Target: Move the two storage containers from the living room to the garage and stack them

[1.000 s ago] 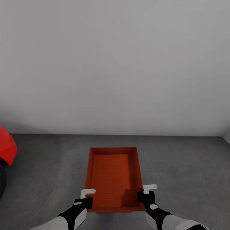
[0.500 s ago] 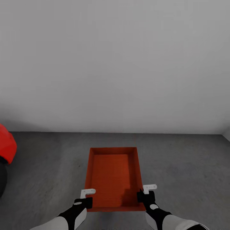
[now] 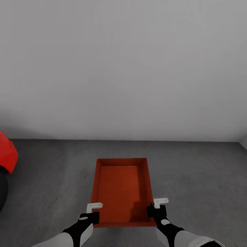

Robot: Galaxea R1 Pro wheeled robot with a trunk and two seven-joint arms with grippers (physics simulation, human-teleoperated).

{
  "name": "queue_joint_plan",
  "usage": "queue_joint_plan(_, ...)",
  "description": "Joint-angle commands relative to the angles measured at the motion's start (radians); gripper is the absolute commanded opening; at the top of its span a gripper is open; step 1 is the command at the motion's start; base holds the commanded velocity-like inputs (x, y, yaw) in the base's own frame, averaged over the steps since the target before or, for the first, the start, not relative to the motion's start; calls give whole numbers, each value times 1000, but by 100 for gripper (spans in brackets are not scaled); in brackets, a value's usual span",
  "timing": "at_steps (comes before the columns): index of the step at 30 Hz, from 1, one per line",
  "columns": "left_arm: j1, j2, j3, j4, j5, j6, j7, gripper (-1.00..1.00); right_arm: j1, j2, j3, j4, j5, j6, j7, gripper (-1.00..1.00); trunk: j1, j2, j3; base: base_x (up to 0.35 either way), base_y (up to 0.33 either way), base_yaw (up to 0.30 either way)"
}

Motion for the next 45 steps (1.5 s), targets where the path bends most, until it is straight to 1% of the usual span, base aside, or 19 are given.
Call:
queue_joint_plan(1,-1,0,6,-5,0,-2,0,-100,-1,0,-46,4,-18,-4,-2,-100,0,-1,-3,0,0,0)
queue_joint_plan(45,-1,0,6,-5,1,-2,0,-100,-1,0,-46,4,-18,-4,-2,-100,0,-1,-72,0,0,0)
